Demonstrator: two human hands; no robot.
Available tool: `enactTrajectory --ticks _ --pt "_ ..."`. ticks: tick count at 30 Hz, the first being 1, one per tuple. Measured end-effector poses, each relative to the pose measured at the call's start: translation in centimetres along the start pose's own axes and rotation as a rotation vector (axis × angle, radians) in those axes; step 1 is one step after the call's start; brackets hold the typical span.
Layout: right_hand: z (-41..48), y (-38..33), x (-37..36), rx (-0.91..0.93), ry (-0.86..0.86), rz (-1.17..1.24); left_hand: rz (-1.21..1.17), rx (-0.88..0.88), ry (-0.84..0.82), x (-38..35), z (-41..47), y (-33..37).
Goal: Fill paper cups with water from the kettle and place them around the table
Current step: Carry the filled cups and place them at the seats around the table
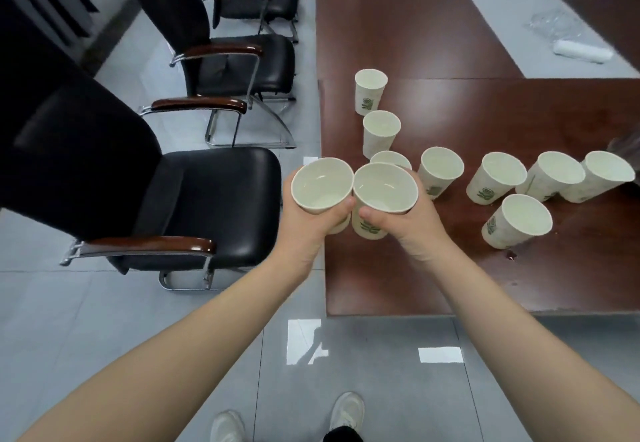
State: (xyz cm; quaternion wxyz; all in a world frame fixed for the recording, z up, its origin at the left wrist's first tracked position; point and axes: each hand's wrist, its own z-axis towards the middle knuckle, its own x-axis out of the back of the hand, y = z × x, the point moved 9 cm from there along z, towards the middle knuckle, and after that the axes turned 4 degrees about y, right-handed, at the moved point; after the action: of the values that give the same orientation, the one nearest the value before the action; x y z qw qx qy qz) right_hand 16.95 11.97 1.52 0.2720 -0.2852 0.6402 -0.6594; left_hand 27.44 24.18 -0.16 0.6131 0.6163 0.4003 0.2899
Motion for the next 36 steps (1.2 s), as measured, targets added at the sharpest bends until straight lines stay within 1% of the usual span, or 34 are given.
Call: enactTrajectory --ticks 3,8,12,16,18,24,30,36 --pt "0.4 -1.9 -4.6 0.013 -0.055 0.014 -0.008 -0.031 0.039 4.4 0.2 2.7" --pt "0.8 -5.3 -15.0 0.023 -0.193 0.065 -0.026 -0.085 0.140 13.8 0.2 7.8" --pt "0.3 -7.7 -25.4 0.004 -0.322 0.073 0.006 -0.139 0.219 23.3 0.1 12.1" --pt "-0.5 -10.1 -35.7 0.017 -0.424 0.082 0.062 -0.200 0.324 32.9 -0.4 15.9" --pt "-1.1 -11.1 -40.9 0.030 -0.475 0.084 0.067 -0.203 0.369 37.9 -0.6 17.4" --pt "-3.2 -13.1 -55.4 0.053 -0.599 0.111 0.053 -0.172 0.507 51.9 -1.7 20.5" --pt "-5.8 -14.1 -67.4 0.073 -0.720 0.103 0.036 -0.159 0.653 63.3 -4.0 22.0" --pt "-7.0 -14.1 -77.9 0.029 -0.812 0.095 -0.035 -0.142 0.825 73.6 -5.8 22.3"
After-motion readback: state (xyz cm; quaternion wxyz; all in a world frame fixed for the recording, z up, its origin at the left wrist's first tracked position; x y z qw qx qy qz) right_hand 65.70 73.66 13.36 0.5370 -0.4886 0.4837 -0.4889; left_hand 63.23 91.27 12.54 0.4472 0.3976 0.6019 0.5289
